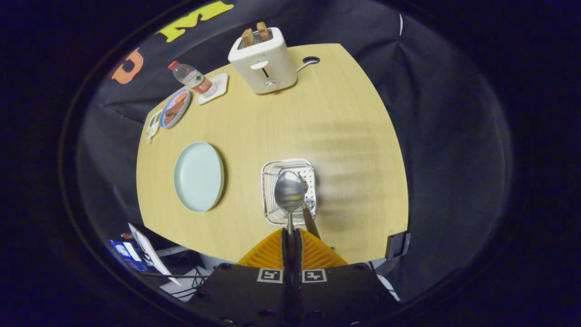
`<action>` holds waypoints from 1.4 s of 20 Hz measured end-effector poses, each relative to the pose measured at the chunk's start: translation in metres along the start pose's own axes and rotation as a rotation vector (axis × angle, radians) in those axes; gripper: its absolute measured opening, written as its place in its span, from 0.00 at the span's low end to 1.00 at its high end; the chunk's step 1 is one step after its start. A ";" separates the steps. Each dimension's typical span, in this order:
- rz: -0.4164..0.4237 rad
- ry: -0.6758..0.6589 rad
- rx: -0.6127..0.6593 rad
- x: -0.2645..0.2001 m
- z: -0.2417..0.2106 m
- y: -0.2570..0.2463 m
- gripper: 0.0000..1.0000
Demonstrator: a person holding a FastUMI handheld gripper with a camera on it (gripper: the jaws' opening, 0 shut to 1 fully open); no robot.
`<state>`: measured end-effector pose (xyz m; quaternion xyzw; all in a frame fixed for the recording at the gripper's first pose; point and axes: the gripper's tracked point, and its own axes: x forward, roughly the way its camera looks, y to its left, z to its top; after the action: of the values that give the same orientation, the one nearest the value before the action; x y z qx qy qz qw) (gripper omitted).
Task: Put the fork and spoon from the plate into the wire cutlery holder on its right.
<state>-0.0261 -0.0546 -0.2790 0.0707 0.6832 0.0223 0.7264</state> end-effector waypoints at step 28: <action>0.104 -0.664 -0.139 -0.116 0.076 0.089 0.95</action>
<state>0.0476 0.0129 -0.1476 0.0592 0.4018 0.0817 0.9101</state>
